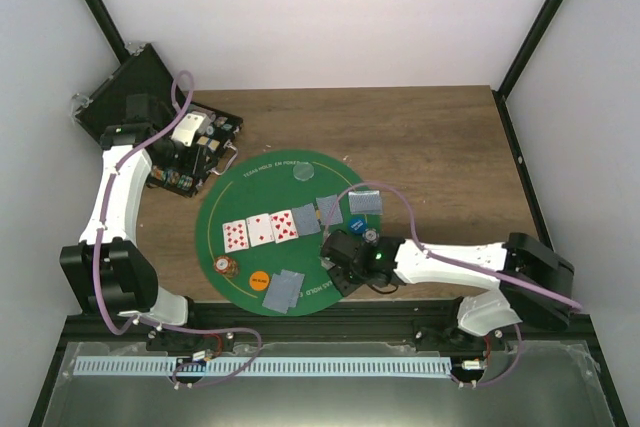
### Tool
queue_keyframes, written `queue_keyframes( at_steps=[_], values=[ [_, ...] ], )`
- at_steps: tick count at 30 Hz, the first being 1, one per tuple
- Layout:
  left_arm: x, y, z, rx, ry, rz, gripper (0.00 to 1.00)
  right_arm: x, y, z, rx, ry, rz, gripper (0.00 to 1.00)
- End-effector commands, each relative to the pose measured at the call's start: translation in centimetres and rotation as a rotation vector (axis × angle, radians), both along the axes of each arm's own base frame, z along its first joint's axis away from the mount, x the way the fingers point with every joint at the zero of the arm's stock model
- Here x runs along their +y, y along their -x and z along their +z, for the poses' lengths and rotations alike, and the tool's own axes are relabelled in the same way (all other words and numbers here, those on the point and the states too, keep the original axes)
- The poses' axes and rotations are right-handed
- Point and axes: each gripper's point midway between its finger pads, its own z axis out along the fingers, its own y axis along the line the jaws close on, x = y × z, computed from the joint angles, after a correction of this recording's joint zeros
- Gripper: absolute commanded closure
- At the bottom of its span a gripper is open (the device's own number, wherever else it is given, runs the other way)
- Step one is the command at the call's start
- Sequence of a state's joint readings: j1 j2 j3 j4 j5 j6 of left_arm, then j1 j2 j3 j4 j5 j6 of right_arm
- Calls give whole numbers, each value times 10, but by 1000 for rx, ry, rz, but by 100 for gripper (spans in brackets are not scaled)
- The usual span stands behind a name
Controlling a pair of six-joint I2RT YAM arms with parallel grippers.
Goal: Distribute texas hold em gaming equipment
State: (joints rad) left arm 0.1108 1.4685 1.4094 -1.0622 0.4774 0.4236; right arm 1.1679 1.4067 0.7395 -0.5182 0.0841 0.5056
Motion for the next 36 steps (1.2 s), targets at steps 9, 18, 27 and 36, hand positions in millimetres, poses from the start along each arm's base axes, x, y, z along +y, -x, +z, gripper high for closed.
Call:
queue_keyframes(
  at_steps=[9, 18, 27, 36],
  values=[
    [-2, 5, 7, -31, 1, -16, 58, 9, -88, 111, -272, -162, -44, 53],
    [-5, 8, 1, -21, 17, -18, 58, -91, -229, 135, -420, -67, -265, 52],
    [-1, 15, -1, -35, -17, -14, 58, -215, -283, 81, -321, 35, -530, 52],
    [3, 10, 5, -54, -40, -8, 58, -242, -280, 28, -209, 88, -555, 52]
  ],
)
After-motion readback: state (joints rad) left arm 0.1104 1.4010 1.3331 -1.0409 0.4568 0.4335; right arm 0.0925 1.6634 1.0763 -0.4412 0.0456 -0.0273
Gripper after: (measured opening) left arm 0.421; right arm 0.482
